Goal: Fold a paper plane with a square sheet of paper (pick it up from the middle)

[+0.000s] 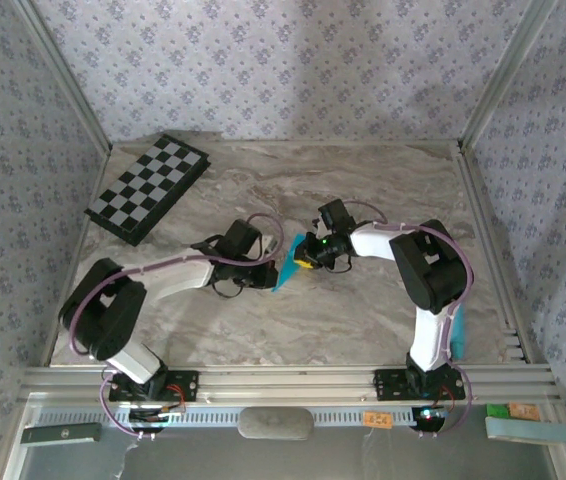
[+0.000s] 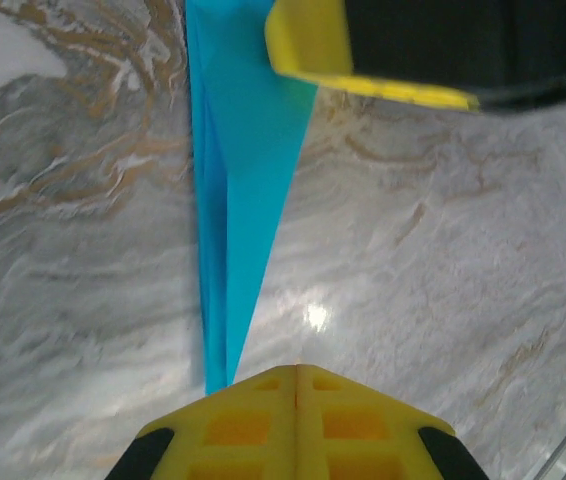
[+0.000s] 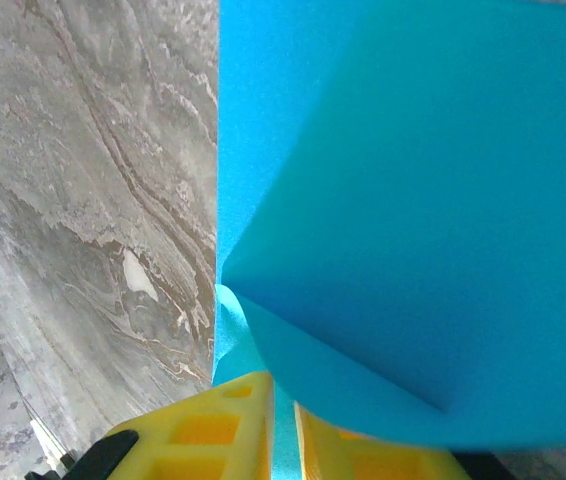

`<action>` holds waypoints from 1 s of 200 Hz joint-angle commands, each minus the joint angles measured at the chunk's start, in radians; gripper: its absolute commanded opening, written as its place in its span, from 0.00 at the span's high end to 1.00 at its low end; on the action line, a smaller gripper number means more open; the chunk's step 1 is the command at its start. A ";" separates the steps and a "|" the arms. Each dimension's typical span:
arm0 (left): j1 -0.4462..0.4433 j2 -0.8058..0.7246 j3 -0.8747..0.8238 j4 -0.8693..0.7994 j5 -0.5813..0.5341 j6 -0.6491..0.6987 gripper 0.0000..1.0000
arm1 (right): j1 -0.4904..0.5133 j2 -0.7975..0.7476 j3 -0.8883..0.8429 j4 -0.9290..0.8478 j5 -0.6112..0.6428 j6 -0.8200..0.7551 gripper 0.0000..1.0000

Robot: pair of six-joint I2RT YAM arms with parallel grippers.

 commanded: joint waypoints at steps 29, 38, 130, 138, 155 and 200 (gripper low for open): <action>-0.010 0.170 0.103 0.107 0.019 -0.066 1.00 | 0.001 -0.006 -0.033 -0.045 0.021 0.014 0.83; -0.010 0.182 0.108 0.102 -0.001 -0.065 1.00 | 0.000 -0.007 -0.037 -0.036 0.016 0.009 0.83; -0.007 0.217 0.089 0.024 -0.048 -0.037 1.00 | -0.018 -0.116 -0.075 0.045 0.046 -0.143 0.84; -0.008 0.217 0.086 0.024 -0.048 -0.037 1.00 | -0.019 -0.126 -0.080 0.035 0.059 -0.169 0.84; -0.006 0.218 0.086 0.022 -0.048 -0.037 1.00 | -0.014 -0.128 -0.087 0.033 0.051 -0.189 0.85; -0.004 0.220 0.086 0.018 -0.044 -0.041 1.00 | 0.024 -0.081 -0.067 0.038 0.033 -0.209 0.88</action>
